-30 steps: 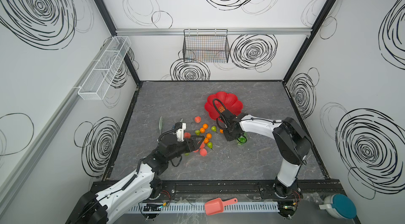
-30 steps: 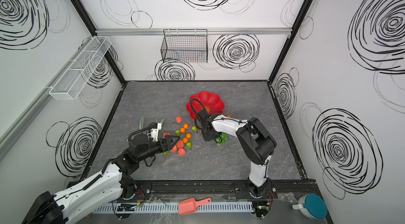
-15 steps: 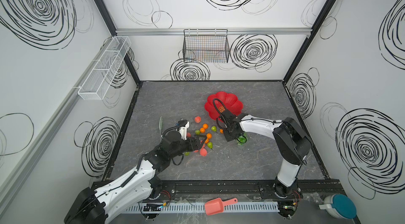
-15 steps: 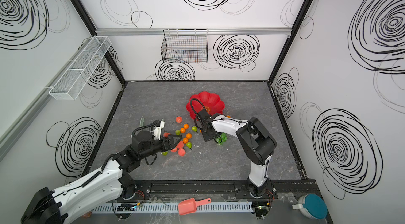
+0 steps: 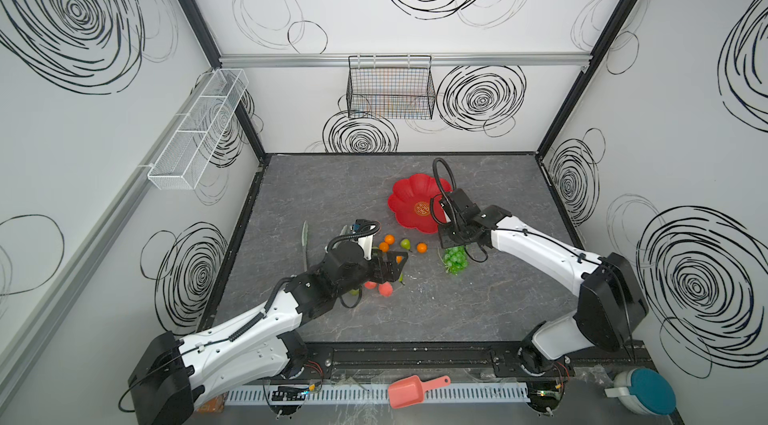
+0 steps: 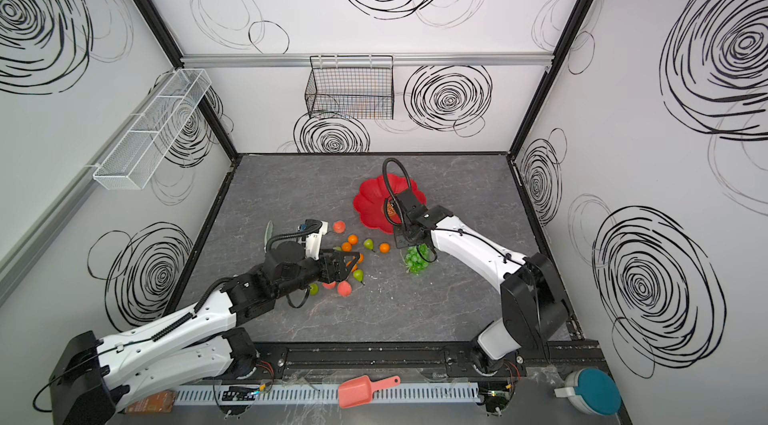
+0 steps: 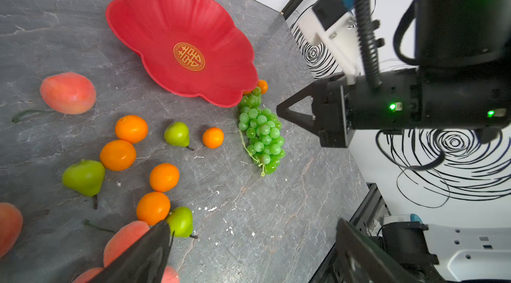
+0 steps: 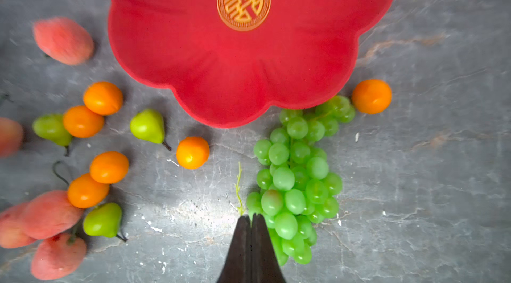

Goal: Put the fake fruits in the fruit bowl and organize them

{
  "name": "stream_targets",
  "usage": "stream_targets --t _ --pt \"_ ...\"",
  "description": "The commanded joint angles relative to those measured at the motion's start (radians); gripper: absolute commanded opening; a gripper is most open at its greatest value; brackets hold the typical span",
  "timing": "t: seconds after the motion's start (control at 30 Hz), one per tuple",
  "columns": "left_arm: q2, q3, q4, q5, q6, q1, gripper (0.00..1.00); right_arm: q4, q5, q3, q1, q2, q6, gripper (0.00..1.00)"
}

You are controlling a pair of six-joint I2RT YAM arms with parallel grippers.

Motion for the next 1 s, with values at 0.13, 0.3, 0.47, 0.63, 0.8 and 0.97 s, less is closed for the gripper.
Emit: stream_targets --t 0.13,0.3,0.47,0.63,0.8,0.97 --pt "0.044 0.086 0.025 -0.003 0.031 -0.002 0.96 -0.052 -0.021 0.068 -0.032 -0.057 -0.011 0.00" --pt "0.039 0.061 0.029 0.037 0.002 0.006 0.96 -0.070 -0.064 0.035 0.016 -0.013 -0.080 0.06" --pt "-0.004 -0.046 0.103 0.117 -0.072 0.052 0.96 -0.122 0.042 0.036 0.123 0.113 -0.073 0.17" --pt "-0.061 -0.101 0.095 0.118 -0.093 0.074 0.96 -0.109 0.066 0.029 0.143 0.196 -0.063 0.23" --pt "-0.102 -0.145 0.103 0.145 -0.120 0.112 0.96 -0.109 0.089 0.042 0.136 0.250 -0.065 0.25" --pt "-0.113 -0.156 0.099 0.155 -0.118 0.127 0.96 -0.115 0.083 0.053 0.120 0.293 -0.069 0.29"
